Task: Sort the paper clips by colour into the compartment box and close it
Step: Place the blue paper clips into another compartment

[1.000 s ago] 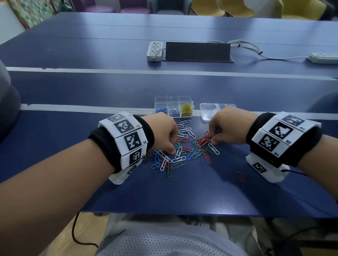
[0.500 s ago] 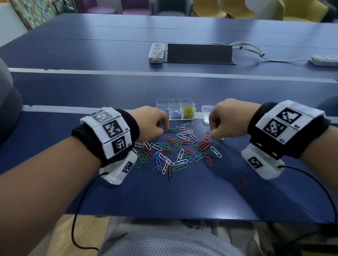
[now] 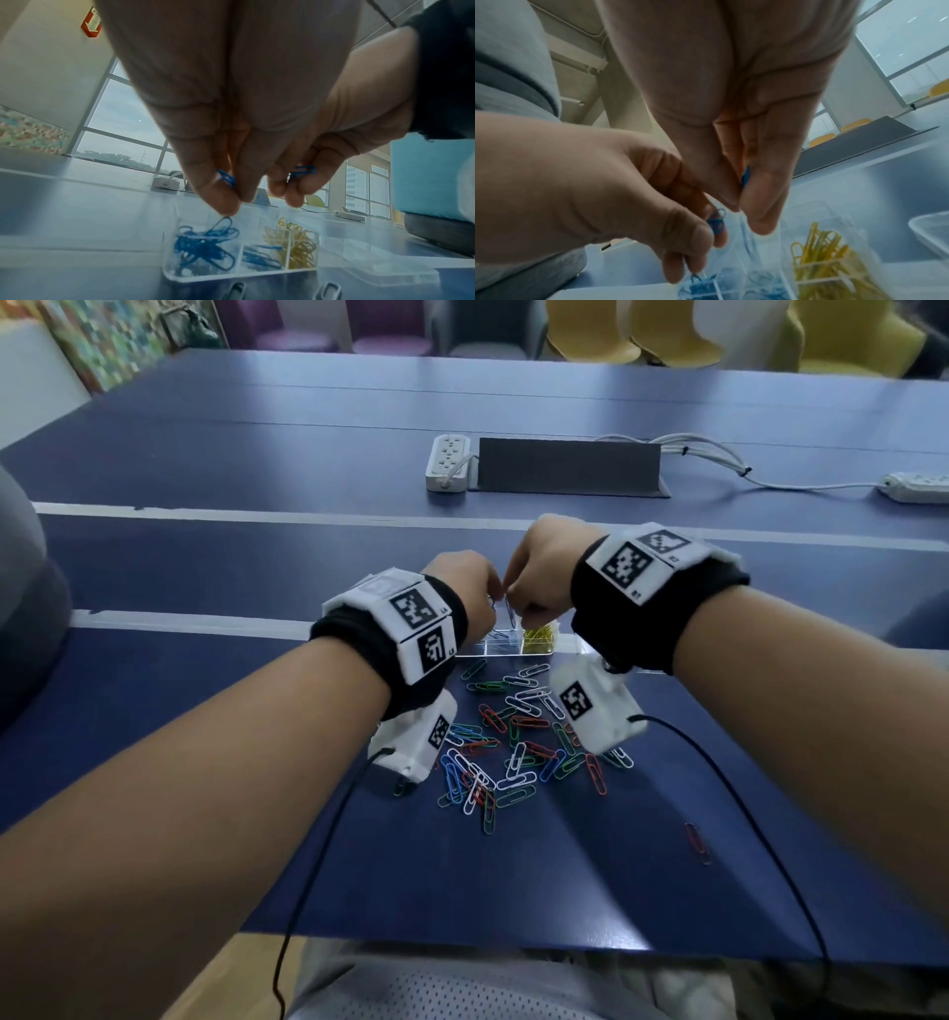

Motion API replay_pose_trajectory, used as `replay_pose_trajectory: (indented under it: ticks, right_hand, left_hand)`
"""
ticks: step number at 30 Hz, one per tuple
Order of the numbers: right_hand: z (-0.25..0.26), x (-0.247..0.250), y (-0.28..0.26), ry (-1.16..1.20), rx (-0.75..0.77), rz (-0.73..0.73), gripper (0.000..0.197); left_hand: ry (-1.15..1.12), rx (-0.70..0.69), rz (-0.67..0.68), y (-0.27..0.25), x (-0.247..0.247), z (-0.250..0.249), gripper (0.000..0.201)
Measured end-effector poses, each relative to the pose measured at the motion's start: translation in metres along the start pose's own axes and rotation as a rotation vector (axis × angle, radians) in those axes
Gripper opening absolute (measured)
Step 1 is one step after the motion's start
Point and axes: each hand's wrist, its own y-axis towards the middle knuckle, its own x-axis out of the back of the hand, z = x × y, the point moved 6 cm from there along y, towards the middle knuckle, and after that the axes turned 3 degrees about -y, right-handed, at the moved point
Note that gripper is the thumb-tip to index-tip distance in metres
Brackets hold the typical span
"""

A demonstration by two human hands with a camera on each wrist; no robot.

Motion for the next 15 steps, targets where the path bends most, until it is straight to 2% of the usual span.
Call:
replay_pose_trajectory:
  ticks: [4,9,13,15]
  right_hand:
    - [-0.001,-0.003,0.011,0.087,-0.043,0.022,0.018]
    - [0.001,-0.004,0.010,0.077,-0.040,0.013,0.020]
    - [-0.001,-0.002,-0.003,0.123,-0.029,0.006,0.023]
    - [0.000,-0.001,-0.014,0.027,0.047,0.004,0.023]
  left_hand:
    - [-0.121,0.078,0.003,0.008,-0.002,0.009,0.049]
    - [-0.395,0.125,0.029,0.013,-0.006,0.019,0.054]
    - [-0.557,0.122,0.018,0.005,-0.002,0.022,0.047]
    - [-0.486,0.078,-0.024,-0.002,0.004,0.024,0.033]
